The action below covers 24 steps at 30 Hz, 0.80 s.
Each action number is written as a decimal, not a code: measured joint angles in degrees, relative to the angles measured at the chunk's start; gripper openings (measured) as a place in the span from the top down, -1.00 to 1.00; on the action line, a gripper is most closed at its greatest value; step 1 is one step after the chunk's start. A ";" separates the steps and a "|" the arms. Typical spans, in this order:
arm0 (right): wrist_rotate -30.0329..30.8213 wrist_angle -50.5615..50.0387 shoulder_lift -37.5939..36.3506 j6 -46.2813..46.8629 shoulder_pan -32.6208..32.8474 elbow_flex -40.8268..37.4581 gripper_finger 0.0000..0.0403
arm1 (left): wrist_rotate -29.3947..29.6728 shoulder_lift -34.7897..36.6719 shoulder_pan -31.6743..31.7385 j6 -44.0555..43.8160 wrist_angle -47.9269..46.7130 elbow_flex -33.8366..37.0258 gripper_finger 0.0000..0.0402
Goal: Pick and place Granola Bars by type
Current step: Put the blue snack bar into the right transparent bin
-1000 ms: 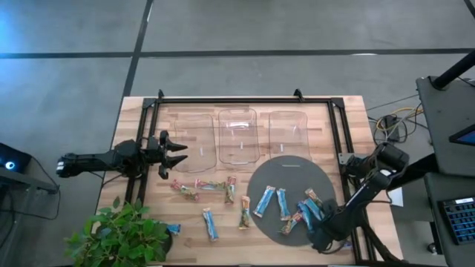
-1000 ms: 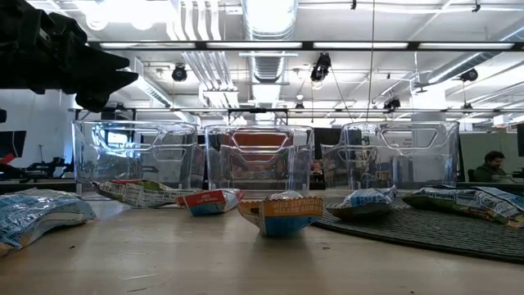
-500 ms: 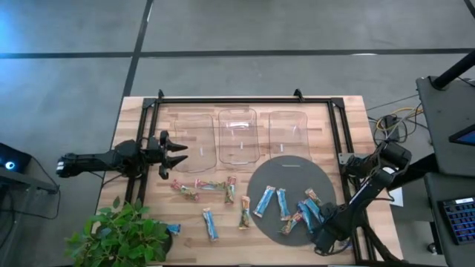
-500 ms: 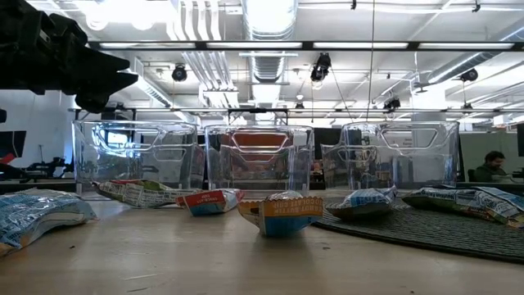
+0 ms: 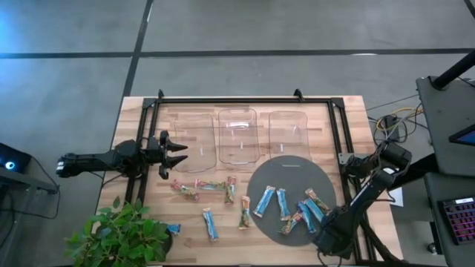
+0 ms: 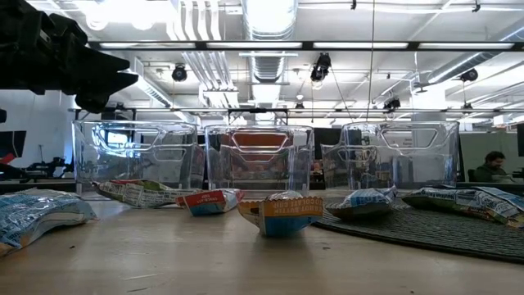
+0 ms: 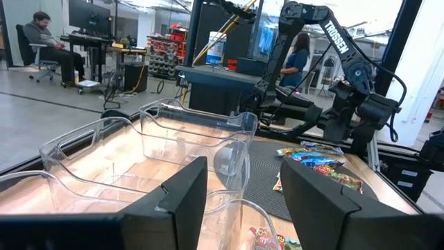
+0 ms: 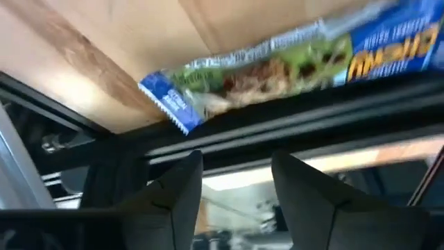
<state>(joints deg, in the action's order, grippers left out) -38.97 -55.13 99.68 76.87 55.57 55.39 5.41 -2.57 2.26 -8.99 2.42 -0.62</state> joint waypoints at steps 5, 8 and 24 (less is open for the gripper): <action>2.72 0.03 -0.09 -4.62 -0.02 -1.58 0.26 | -0.01 0.00 0.01 0.00 0.00 0.00 0.17; 3.27 0.27 -0.09 -9.41 -0.04 -2.45 0.28 | 0.00 0.00 0.00 0.00 0.00 0.01 0.17; 4.35 8.83 -0.20 -17.11 -0.70 -7.65 0.28 | -0.02 0.02 0.02 0.00 -0.02 0.00 0.17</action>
<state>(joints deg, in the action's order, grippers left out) -34.62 -46.31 99.48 59.76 54.87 47.74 5.39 -2.55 2.28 -8.99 2.39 -0.62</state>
